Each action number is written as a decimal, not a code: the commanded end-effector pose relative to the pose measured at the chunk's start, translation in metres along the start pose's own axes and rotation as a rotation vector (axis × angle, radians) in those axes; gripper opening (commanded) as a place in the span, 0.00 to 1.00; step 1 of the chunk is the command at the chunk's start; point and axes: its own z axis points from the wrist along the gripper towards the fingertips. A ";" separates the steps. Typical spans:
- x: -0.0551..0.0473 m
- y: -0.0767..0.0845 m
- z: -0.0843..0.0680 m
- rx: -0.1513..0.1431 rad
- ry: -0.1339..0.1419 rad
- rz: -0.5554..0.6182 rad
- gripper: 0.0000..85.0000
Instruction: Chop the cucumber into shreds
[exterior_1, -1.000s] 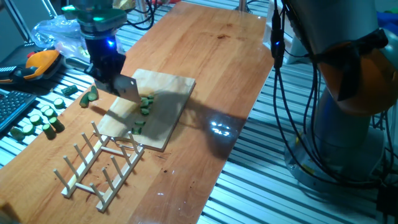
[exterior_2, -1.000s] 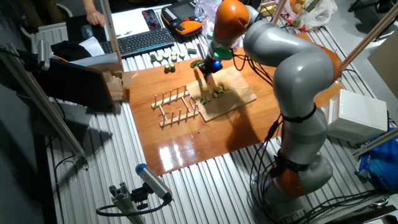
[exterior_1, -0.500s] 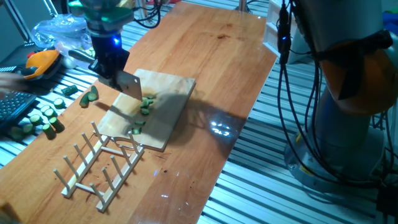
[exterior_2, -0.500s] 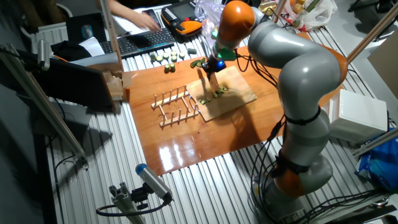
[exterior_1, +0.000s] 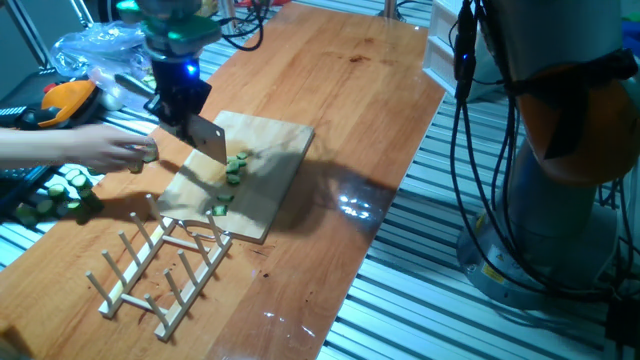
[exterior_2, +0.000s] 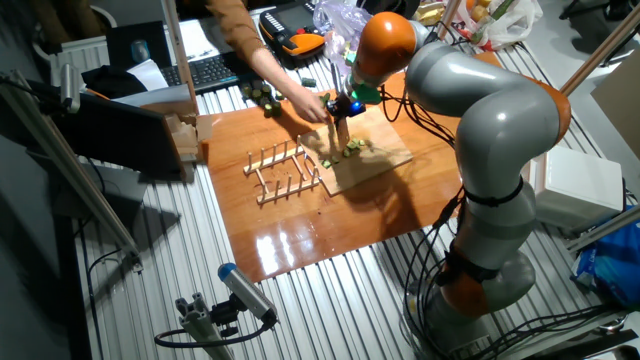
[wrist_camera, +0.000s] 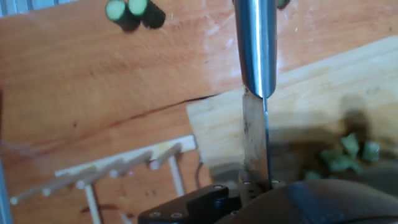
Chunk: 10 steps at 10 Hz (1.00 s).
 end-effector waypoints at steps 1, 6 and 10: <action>0.000 0.000 0.001 0.004 0.002 0.001 0.00; -0.001 0.006 0.003 -0.005 0.054 0.040 0.00; -0.004 0.008 0.004 -0.023 0.046 0.043 0.00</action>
